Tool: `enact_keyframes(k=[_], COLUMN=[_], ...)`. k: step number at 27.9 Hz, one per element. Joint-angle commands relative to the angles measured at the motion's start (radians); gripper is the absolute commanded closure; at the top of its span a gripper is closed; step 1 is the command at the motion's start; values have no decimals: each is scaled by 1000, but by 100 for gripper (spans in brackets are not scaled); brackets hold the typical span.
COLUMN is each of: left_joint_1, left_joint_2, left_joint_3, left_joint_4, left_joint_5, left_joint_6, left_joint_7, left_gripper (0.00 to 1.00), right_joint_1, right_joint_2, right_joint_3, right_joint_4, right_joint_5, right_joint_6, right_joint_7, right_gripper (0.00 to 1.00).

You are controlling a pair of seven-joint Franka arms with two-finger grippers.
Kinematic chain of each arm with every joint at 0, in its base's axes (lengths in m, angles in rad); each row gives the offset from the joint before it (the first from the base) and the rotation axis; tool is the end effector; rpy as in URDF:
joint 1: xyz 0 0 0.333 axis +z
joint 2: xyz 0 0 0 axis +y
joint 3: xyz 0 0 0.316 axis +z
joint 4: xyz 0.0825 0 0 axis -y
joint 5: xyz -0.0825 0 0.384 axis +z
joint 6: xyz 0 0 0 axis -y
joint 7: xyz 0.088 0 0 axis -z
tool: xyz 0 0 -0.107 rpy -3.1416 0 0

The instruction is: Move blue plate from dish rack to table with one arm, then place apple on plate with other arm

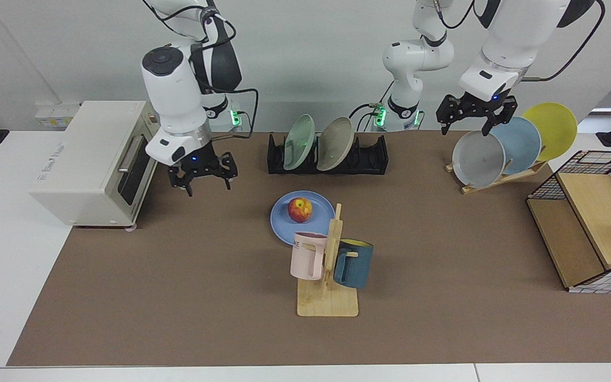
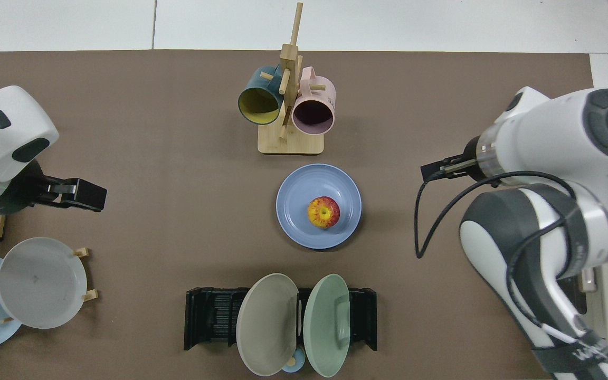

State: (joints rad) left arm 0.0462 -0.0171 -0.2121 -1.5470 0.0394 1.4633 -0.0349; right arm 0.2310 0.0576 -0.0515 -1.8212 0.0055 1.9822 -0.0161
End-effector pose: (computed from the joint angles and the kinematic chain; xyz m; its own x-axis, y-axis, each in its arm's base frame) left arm 0.5314 -0.0854 0.6358 0.9899 -0.1258 -0.0653 -0.1289 -0.9906 -0.0453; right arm 0.5804 0.1062 0.5086 0.9760 0.1916 0.1033 0.1927 -0.9813 -0.0006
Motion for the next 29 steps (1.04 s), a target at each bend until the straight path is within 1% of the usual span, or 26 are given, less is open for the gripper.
enact_keyframes(k=[1, 4, 8, 10, 13, 17, 29], left_joint_1=[1, 1, 1, 1, 1, 1, 1], left_joint_2=[6, 6, 6, 6, 6, 6, 6], left_joint_3=[0, 0, 0, 0, 0, 0, 0], left_joint_4=[18, 19, 19, 19, 19, 19, 19], left_joint_5=[10, 10, 10, 10, 10, 10, 10], left_joint_6=[-12, -12, -12, -12, -12, -12, -12], left_joint_7=[3, 3, 3, 1, 1, 1, 3], left_gripper=[0, 0, 0, 0, 0, 0, 0], right_joint_1=[-84, -131, -156, -167, -165, -154, -150], right_joint_2=[-76, -104, -133, -143, -162, -151, -153], right_joint_3=[16, 18, 18, 18, 19, 19, 25], right_joint_4=[-21, -21, -23, -38, -66, -50, -50], right_joint_5=[-10, -2, 5, 8, 17, 19, 17], right_joint_6=[-57, -83, -123, -131, -129, -114, -114], right_joint_7=[-94, -120, -123, -114, -97, -64, -25], right_gripper=[0, 0, 0, 0, 0, 0, 0])
